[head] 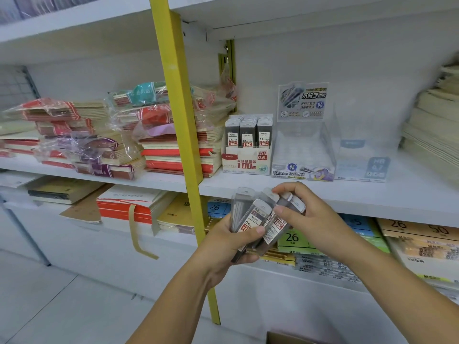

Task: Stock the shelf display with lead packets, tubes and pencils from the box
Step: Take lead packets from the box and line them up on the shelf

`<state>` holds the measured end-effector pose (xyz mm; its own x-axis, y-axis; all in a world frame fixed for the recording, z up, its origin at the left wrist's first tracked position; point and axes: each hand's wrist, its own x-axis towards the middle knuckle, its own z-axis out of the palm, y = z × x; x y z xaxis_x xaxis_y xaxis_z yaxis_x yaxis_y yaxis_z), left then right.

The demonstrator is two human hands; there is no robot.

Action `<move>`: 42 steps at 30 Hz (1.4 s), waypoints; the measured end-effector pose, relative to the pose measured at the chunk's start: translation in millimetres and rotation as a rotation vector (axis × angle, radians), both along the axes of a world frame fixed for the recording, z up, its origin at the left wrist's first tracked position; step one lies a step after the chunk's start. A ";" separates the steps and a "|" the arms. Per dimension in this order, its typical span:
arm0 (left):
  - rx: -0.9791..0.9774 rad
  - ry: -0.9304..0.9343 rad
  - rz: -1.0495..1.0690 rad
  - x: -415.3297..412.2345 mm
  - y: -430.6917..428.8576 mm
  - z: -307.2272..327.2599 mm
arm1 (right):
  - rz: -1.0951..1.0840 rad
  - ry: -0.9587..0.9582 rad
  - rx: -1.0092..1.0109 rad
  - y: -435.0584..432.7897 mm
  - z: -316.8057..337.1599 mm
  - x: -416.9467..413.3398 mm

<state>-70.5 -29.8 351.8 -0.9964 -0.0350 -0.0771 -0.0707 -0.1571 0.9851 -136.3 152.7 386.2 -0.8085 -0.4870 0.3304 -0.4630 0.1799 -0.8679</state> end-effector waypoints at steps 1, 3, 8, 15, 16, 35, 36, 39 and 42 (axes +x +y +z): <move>0.008 0.019 0.029 -0.5 -0.7 1.3 | -0.011 -0.015 -0.045 -2.2 2.0 0.8; 0.035 0.064 0.105 -1.1 -1.9 4.4 | -0.065 -0.069 -0.157 -7.0 5.4 1.2; 0.081 0.161 0.305 -9.3 -1.9 12.0 | -0.129 -0.011 -0.196 -20.3 24.5 -3.9; 0.195 0.272 0.500 -23.0 -29.7 23.2 | -0.216 0.342 -0.124 -26.3 105.1 -47.5; 0.204 0.281 0.500 -25.1 -31.6 24.7 | -0.225 0.402 -0.046 -28.0 114.8 -55.8; 0.254 0.314 0.490 -43.3 -28.6 29.2 | -0.430 0.746 0.563 -58.5 115.7 -121.8; 0.255 0.309 0.491 -42.7 -29.1 30.1 | -0.443 0.753 0.585 -57.5 113.3 -120.3; 0.253 0.302 0.488 -40.5 -30.5 31.4 | -0.485 0.802 0.544 -54.8 109.3 -107.2; 0.242 0.303 0.481 -37.3 -29.8 33.0 | -0.350 0.709 0.314 -56.6 106.6 -78.3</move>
